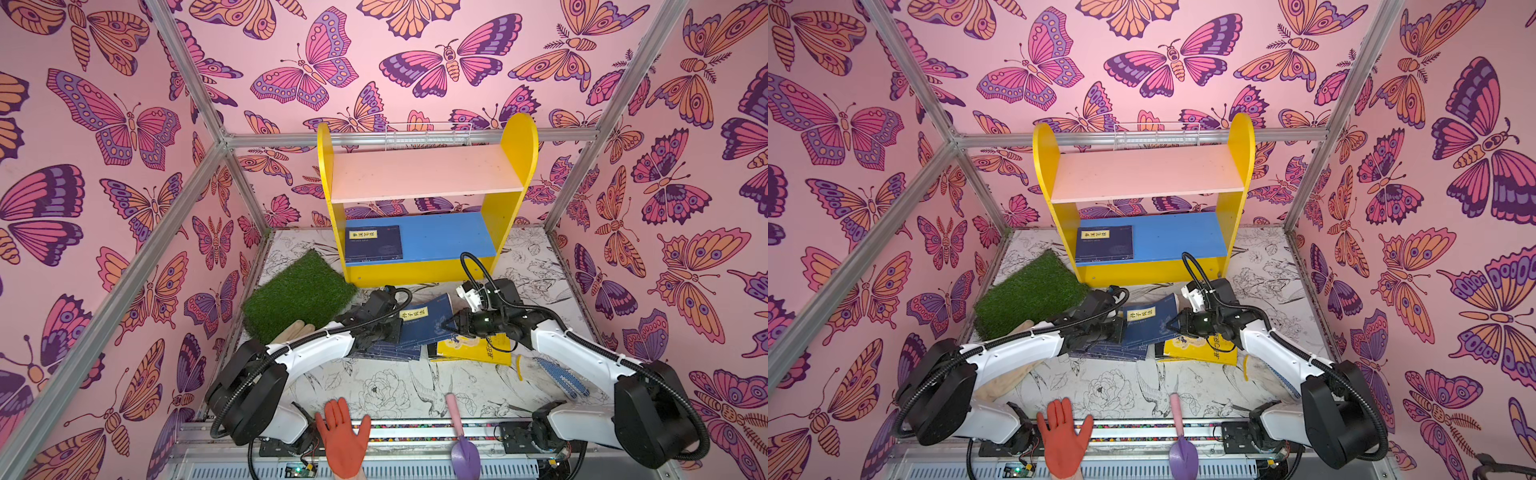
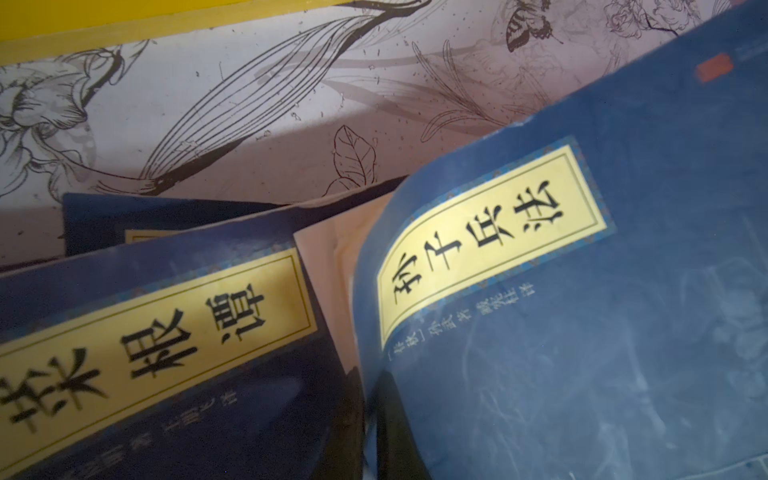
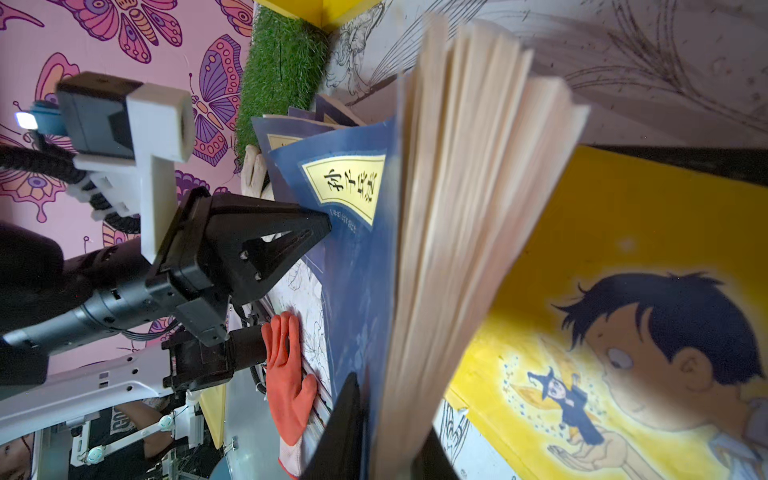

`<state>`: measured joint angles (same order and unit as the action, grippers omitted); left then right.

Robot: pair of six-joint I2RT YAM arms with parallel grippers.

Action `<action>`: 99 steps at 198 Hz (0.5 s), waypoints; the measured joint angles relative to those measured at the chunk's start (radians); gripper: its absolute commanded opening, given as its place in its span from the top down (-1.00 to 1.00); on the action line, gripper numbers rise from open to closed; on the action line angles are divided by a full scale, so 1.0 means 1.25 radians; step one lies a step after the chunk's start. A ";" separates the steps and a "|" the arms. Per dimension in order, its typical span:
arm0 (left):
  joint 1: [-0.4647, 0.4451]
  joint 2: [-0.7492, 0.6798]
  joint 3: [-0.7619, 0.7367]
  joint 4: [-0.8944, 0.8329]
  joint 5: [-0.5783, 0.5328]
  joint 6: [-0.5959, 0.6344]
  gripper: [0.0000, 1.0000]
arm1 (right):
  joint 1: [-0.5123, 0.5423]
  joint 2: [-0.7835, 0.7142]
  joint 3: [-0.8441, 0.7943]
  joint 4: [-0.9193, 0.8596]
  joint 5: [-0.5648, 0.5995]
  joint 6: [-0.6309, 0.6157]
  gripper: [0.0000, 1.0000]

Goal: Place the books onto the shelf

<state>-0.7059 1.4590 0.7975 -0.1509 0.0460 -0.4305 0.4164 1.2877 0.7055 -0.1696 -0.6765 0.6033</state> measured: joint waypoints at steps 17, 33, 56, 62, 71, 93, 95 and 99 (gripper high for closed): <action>0.001 0.000 0.000 0.001 0.001 0.000 1.00 | -0.002 -0.002 -0.001 -0.003 -0.003 0.001 0.93; 0.002 -0.005 -0.005 0.006 0.006 -0.002 1.00 | -0.002 -0.012 -0.001 -0.009 -0.004 -0.002 1.00; 0.012 -0.032 -0.025 0.022 0.032 -0.023 1.00 | -0.002 -0.041 -0.008 -0.015 -0.003 -0.007 1.00; 0.016 -0.046 -0.032 0.025 0.040 -0.034 0.85 | -0.002 -0.050 -0.011 -0.013 -0.004 -0.006 1.00; 0.024 -0.078 -0.046 0.031 0.049 -0.050 0.50 | -0.002 -0.063 -0.017 -0.003 -0.009 -0.001 1.00; 0.087 -0.210 -0.103 -0.007 -0.052 -0.114 -0.24 | -0.016 -0.096 -0.026 0.026 -0.018 0.035 1.00; 0.095 -0.221 -0.107 -0.011 -0.061 -0.121 -0.25 | -0.018 -0.099 -0.027 0.031 -0.018 0.042 1.00; 0.114 -0.249 -0.119 -0.023 -0.086 -0.143 -0.27 | -0.021 -0.102 -0.027 0.044 -0.020 0.052 1.00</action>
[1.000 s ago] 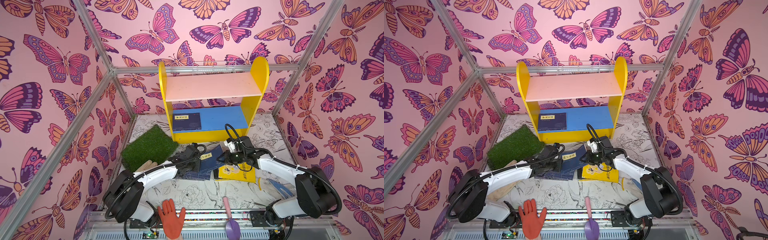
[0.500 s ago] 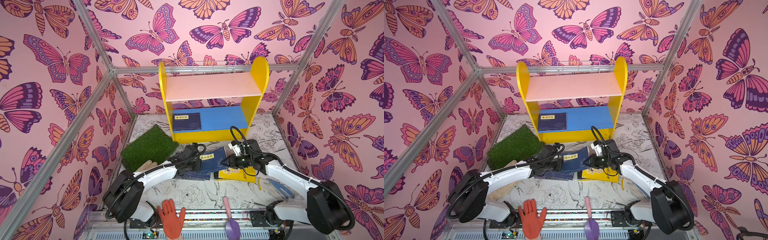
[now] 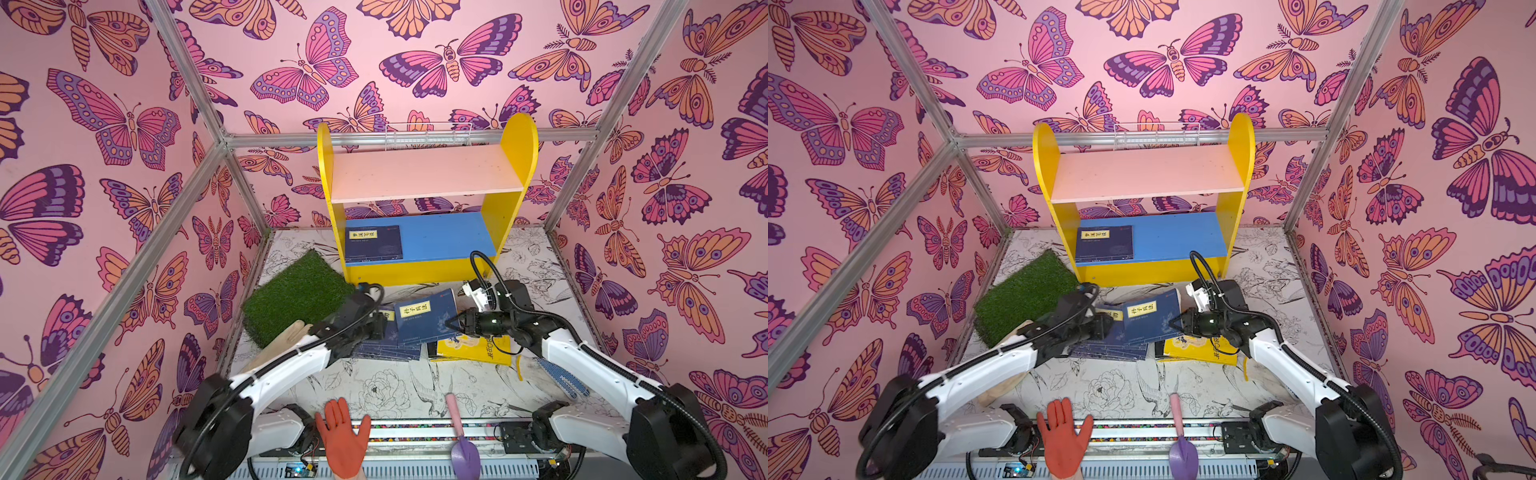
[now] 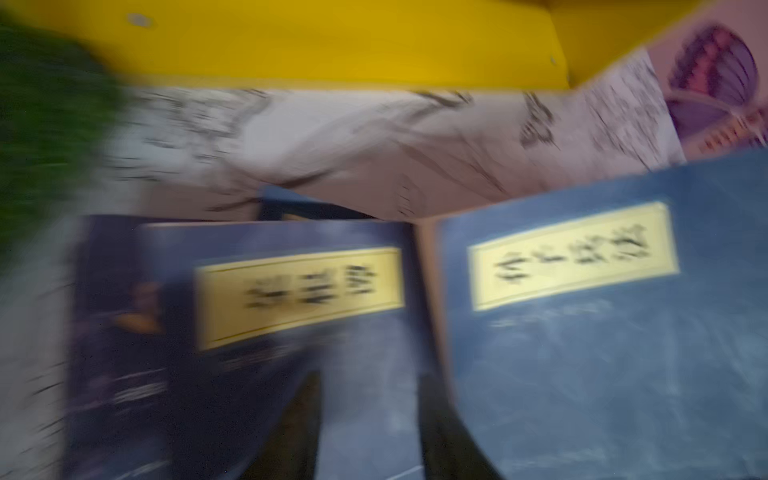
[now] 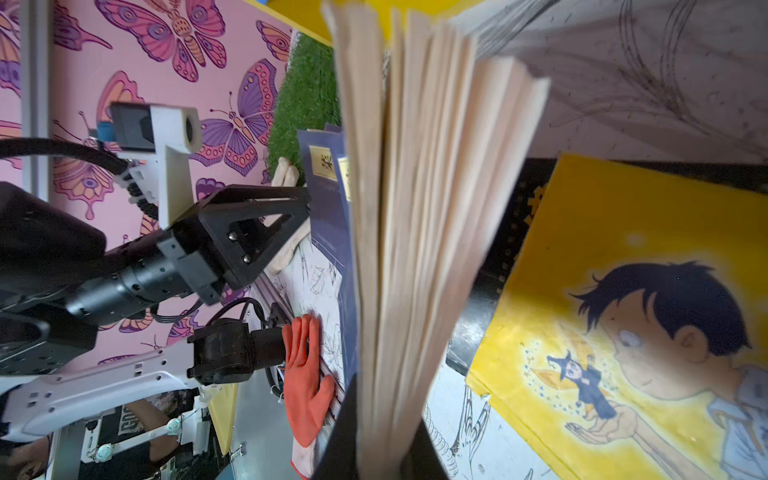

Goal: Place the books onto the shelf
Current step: 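Carry the book with right gripper to the blue shelf while left gripper draws back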

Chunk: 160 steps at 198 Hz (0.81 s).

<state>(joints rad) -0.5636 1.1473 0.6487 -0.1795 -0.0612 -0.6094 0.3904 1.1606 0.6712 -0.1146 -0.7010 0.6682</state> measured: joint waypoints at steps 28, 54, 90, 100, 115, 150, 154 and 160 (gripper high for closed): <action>0.099 -0.141 -0.028 -0.108 -0.121 -0.139 -0.40 | -0.003 0.009 0.001 0.133 0.002 0.083 1.00; 0.179 -0.186 -0.060 -0.165 -0.159 -0.217 -0.48 | 0.002 0.052 0.045 0.204 0.024 0.121 1.00; 0.201 -0.166 -0.105 -0.216 -0.150 -0.263 -0.52 | 0.011 0.175 0.201 0.270 0.059 0.133 1.00; 0.201 -0.155 -0.108 -0.219 -0.144 -0.270 -0.53 | 0.012 0.219 0.255 0.285 0.060 0.134 1.00; 0.201 -0.136 -0.109 -0.220 -0.136 -0.277 -0.54 | 0.014 0.298 0.347 0.294 0.059 0.136 1.00; 0.202 -0.113 -0.109 -0.220 -0.131 -0.280 -0.55 | 0.019 0.498 0.559 0.295 0.032 0.140 1.00; 0.202 -0.111 -0.109 -0.220 -0.131 -0.280 -0.55 | 0.020 0.517 0.579 0.294 0.028 0.141 1.00; 0.202 -0.109 -0.109 -0.220 -0.131 -0.280 -0.55 | 0.022 0.547 0.610 0.289 0.021 0.143 1.00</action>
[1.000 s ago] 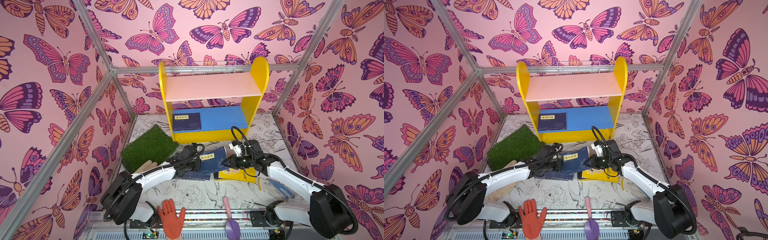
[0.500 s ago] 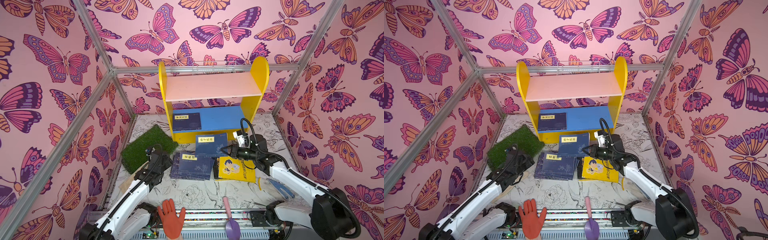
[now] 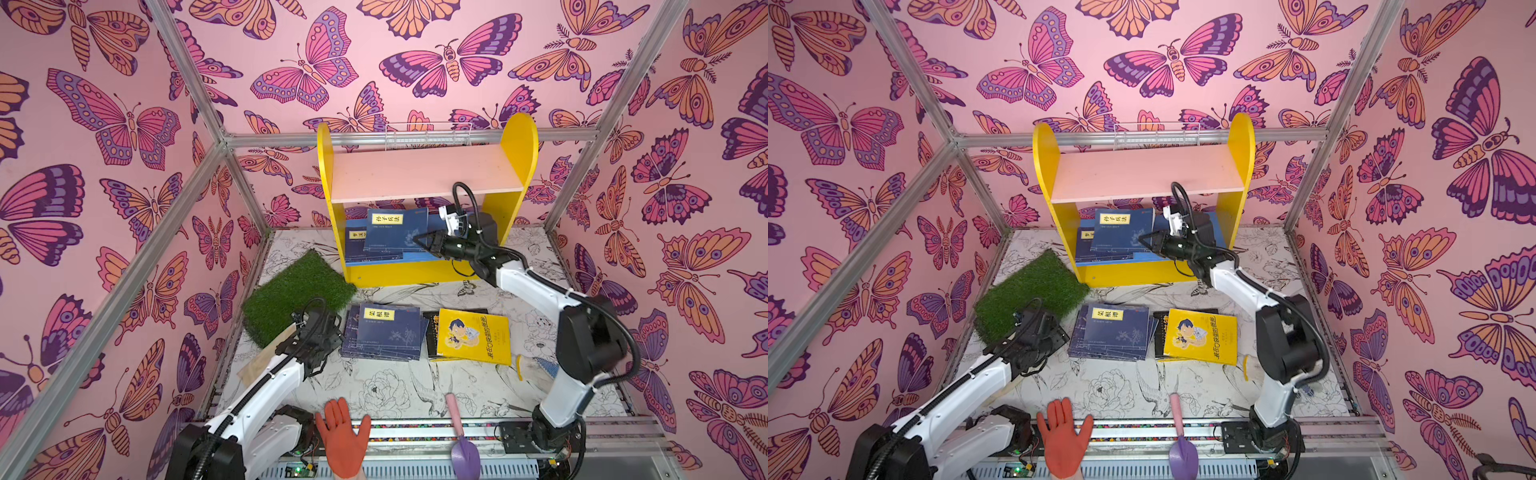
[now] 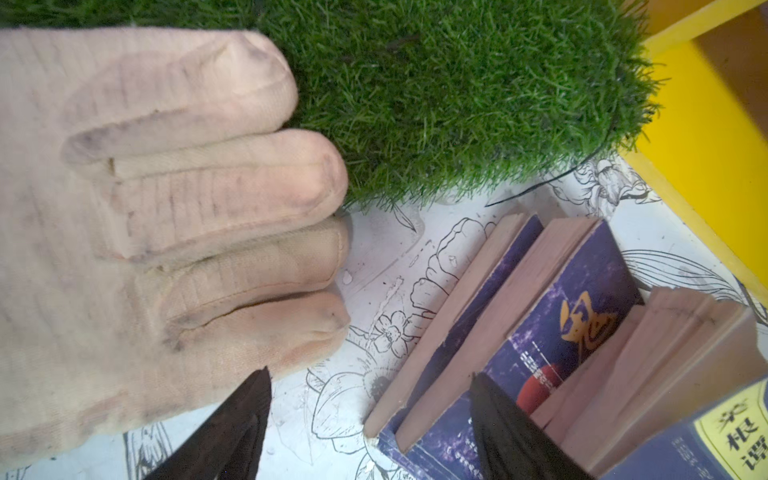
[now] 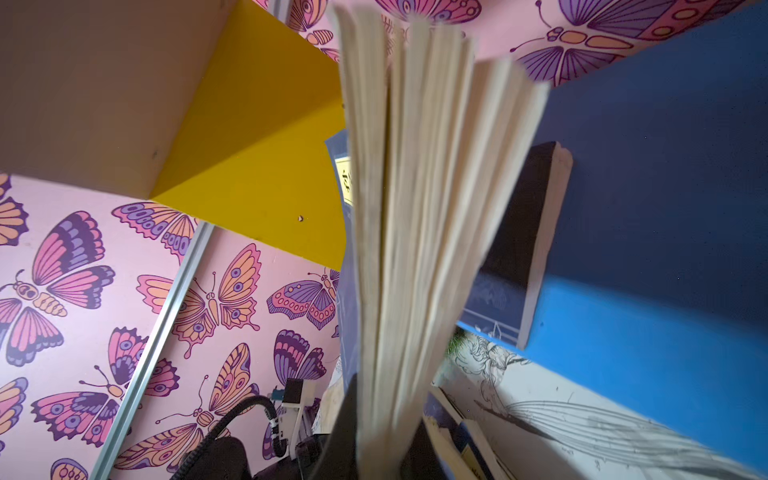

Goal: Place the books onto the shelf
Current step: 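Carry the book with right gripper to the blue shelf while left gripper draws back, then lay the book on the first book on the shelf and open right gripper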

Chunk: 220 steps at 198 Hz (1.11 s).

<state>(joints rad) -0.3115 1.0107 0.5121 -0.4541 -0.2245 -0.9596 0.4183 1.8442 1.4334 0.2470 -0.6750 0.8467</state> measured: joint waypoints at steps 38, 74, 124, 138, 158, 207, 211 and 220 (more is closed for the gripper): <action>0.003 0.007 0.000 0.000 0.003 0.000 -0.55 | 0.022 0.146 0.163 -0.062 -0.040 0.001 1.00; 0.003 0.017 0.000 0.000 0.015 -0.003 -0.55 | 0.035 0.222 0.264 -0.131 -0.066 -0.001 1.00; 0.003 0.019 0.000 0.000 0.019 -0.003 -0.55 | 0.034 0.268 0.309 -0.187 -0.075 -0.001 1.00; 0.003 0.021 0.000 0.000 0.019 -0.003 -0.55 | 0.034 0.277 0.320 -0.194 -0.078 -0.001 1.00; 0.003 0.022 0.000 0.000 0.020 -0.003 -0.55 | 0.034 0.287 0.339 -0.205 -0.083 -0.001 1.00; 0.003 0.027 0.000 0.000 0.021 -0.009 -0.55 | 0.043 0.308 0.387 -0.260 -0.066 -0.020 0.76; 0.003 0.027 0.000 0.000 0.021 -0.009 -0.55 | 0.044 0.308 0.391 -0.269 -0.060 -0.026 0.69; 0.003 0.027 0.000 0.000 0.022 -0.009 -0.55 | 0.047 0.308 0.402 -0.293 -0.045 -0.036 0.59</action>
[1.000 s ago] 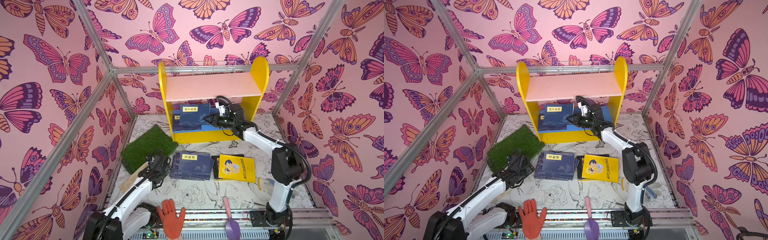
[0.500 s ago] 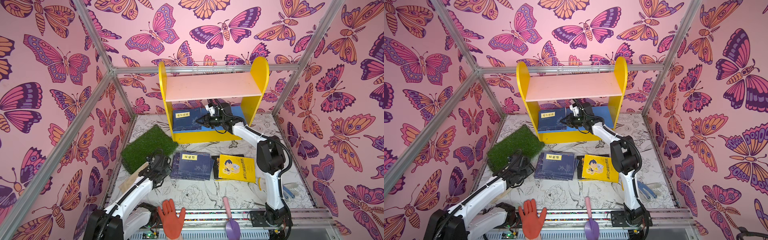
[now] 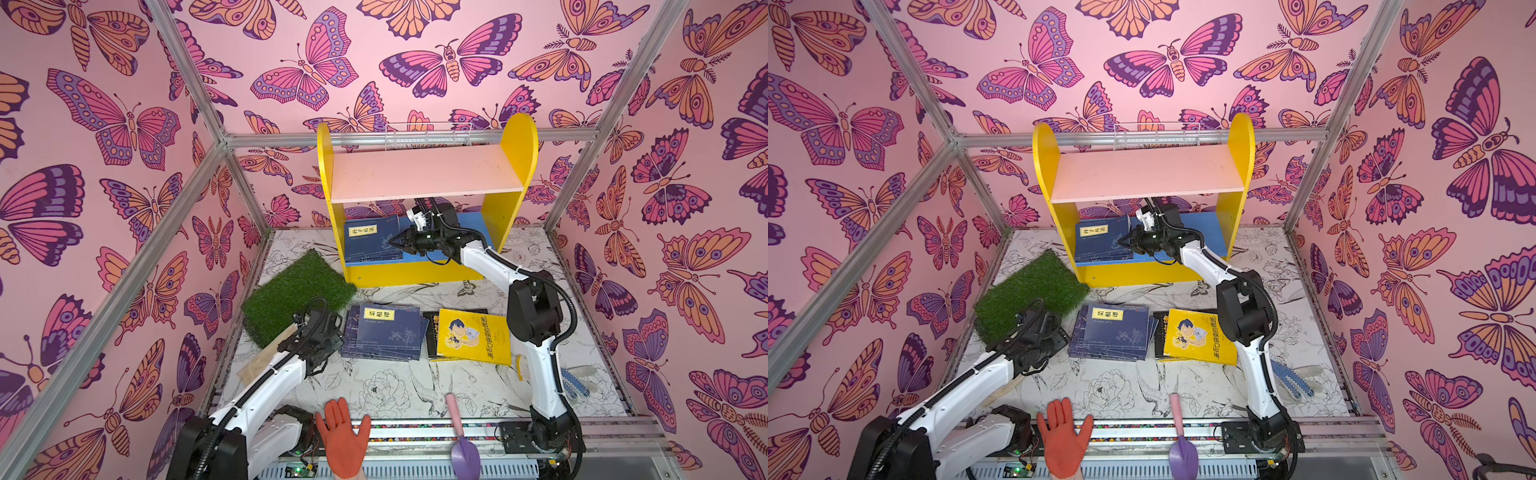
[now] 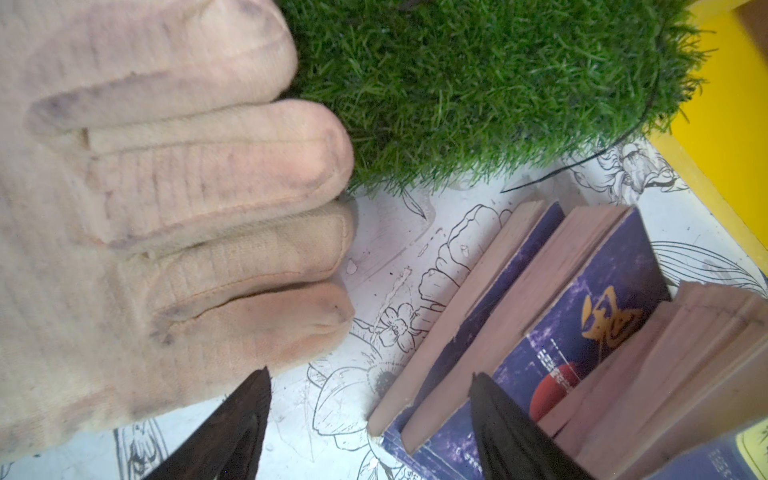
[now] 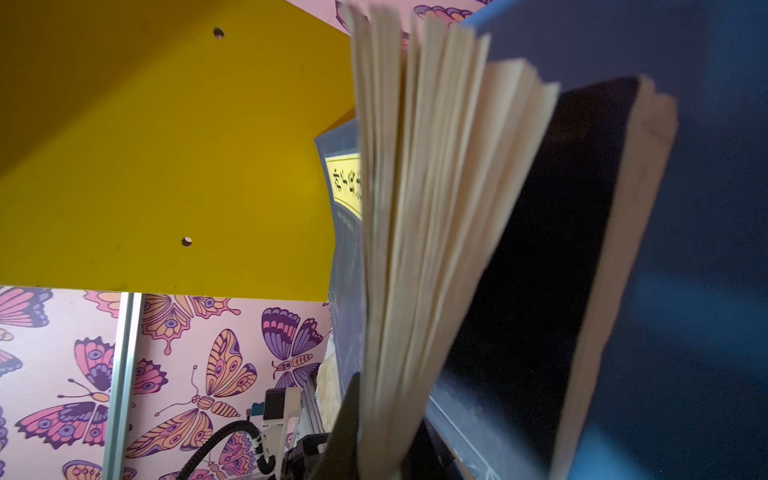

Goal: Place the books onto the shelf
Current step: 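Lay the book on the first book on the shelf and open right gripper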

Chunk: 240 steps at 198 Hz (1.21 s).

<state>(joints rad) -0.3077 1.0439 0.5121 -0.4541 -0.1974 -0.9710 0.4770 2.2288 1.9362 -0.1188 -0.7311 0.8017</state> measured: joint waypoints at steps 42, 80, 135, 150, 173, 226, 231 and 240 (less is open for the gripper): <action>0.000 0.000 0.000 0.000 0.006 -0.003 -0.56 | 0.030 0.002 0.071 -0.156 0.131 -0.083 0.20; 0.000 -0.001 -0.001 0.000 0.012 -0.005 -0.56 | 0.065 0.033 0.196 -0.318 0.286 -0.178 -0.04; 0.000 -0.009 -0.002 0.000 0.014 -0.005 -0.56 | 0.081 0.053 0.263 -0.438 0.460 -0.273 -0.46; 0.000 -0.013 -0.002 0.000 0.014 -0.006 -0.56 | 0.081 0.053 0.265 -0.446 0.482 -0.291 -0.46; 0.000 -0.014 -0.002 0.000 0.014 -0.006 -0.56 | 0.081 0.053 0.265 -0.449 0.489 -0.316 -0.44; 0.000 -0.017 -0.006 0.000 0.014 -0.006 -0.57 | 0.081 -0.065 0.057 -0.362 0.441 -0.376 -0.41; 0.000 -0.017 -0.006 0.000 0.014 -0.006 -0.57 | 0.081 -0.075 0.043 -0.357 0.437 -0.380 -0.41; 0.000 -0.017 -0.006 0.000 0.014 -0.006 -0.57 | 0.081 -0.090 0.025 -0.351 0.429 -0.391 -0.40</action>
<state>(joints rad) -0.3077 1.0225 0.5041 -0.4545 -0.1795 -0.9783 0.5785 2.1159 1.9675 -0.5579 -0.1947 0.3134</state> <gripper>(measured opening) 0.783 0.704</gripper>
